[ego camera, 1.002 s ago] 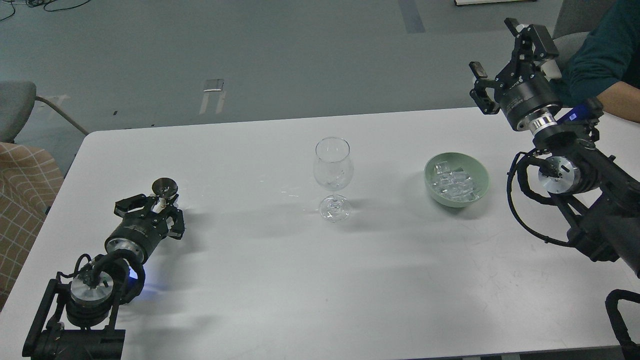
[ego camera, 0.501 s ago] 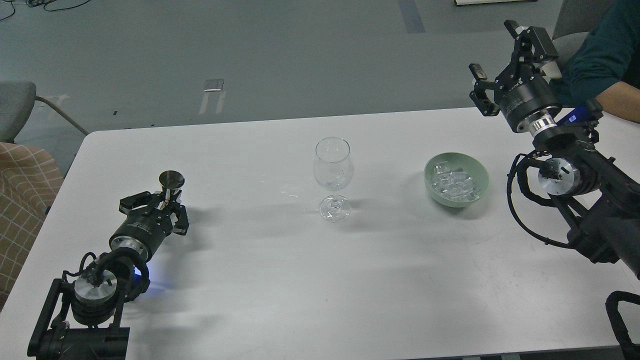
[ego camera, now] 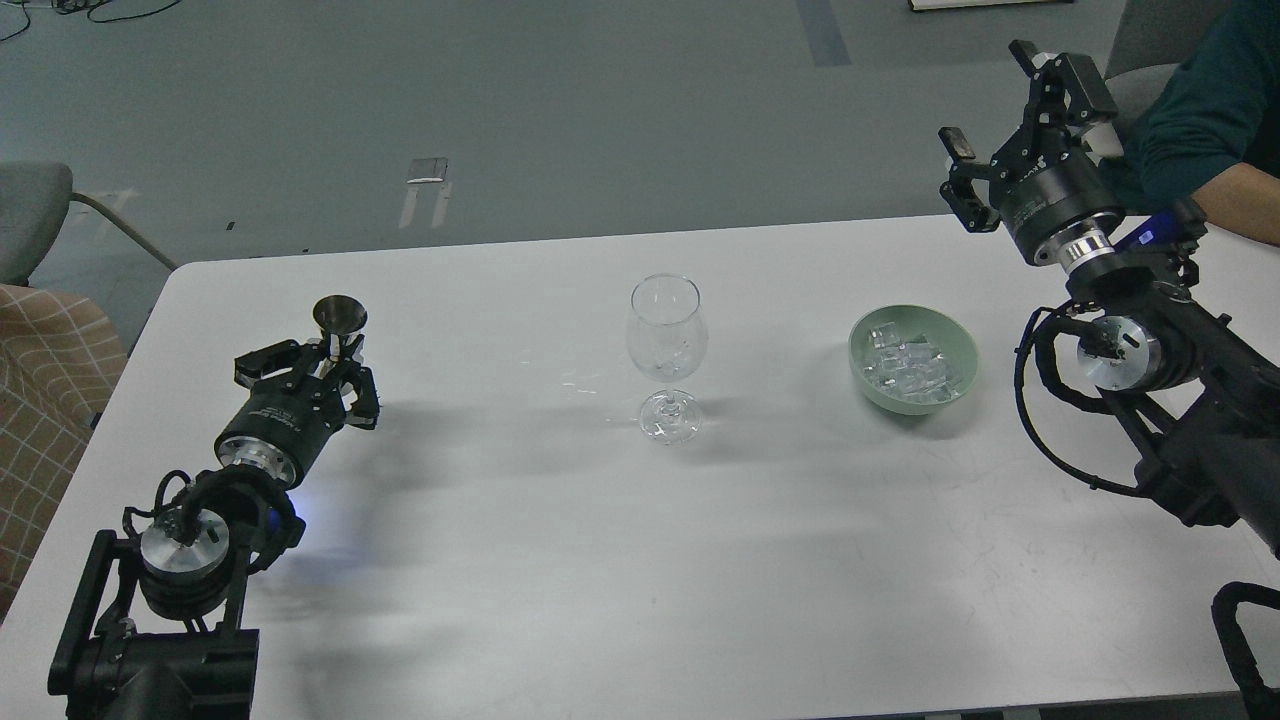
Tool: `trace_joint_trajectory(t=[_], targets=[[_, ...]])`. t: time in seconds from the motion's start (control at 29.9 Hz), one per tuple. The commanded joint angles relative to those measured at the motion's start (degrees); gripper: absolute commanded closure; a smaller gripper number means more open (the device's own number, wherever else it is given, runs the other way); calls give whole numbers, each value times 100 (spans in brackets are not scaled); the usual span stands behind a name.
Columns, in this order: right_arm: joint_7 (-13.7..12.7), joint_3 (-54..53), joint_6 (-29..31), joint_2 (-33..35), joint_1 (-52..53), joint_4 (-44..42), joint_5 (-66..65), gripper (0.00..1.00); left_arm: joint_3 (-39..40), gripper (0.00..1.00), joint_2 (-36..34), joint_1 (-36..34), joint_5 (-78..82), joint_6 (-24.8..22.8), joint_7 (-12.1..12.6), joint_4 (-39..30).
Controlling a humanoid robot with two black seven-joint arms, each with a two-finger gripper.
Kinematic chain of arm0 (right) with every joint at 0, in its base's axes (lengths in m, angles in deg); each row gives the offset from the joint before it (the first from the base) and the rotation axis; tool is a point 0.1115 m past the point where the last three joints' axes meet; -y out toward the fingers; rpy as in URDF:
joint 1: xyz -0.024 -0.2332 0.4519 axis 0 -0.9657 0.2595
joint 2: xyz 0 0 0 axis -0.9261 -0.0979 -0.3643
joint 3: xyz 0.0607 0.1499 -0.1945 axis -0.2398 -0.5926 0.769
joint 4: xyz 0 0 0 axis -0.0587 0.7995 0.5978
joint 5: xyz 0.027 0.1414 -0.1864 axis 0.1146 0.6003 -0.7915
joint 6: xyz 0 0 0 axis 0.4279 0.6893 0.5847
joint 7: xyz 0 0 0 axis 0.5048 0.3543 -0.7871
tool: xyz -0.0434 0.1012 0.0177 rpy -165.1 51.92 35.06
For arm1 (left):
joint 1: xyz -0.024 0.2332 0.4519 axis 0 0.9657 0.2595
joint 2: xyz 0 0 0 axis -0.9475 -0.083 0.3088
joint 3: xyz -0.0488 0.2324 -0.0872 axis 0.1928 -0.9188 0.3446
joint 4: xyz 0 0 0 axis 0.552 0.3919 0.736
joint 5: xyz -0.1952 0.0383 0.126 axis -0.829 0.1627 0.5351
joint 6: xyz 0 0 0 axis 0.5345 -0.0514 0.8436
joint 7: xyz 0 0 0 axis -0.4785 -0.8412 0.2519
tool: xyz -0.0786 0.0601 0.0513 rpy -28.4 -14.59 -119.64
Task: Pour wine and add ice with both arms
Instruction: 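Lift the jigger with the left gripper and carry it toward the wine glass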
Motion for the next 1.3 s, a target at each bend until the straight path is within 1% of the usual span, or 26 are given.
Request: trace_joint_trajectory(t=[0.0,0.03,0.1,0.13,0.2,0.23,0.3,0.4,0.63,1.27], targets=[[0,0,0,-2,0,0,0,0,-13,100,47,-24,0,356,121,-411],[0,8,0,-2,0,0,0,0,-13,100,65,-33,0,435,147,-499],[0,8,0,-2,0,0,0,0,-22,100,178,-103,0,785,287,-832],[0,0,0,-2,0,0,0,0,-22,100,205,-112,0,866,331,-921],[0,9,0,-2,-8,0,0,0,-48,100,267,-121,9,1207,428,-1219],[0,9,0,-2,-8,0,0,0,-48,100,267,-121,9,1209,429,-1221],[0,0,0,-11,-35,9,0,0,-302,100,311,-129,9,1568,437,-1535],[0,0,0,-28,-44,9,0,0,-443,100,311,-121,9,1885,437,-1887],[0,0,0,-28,-44,9,0,0,-865,100,311,-182,17,2009,437,-2196],[0,-9,0,-28,-140,88,-9,0,-1762,100,311,-551,281,2334,376,-2196]])
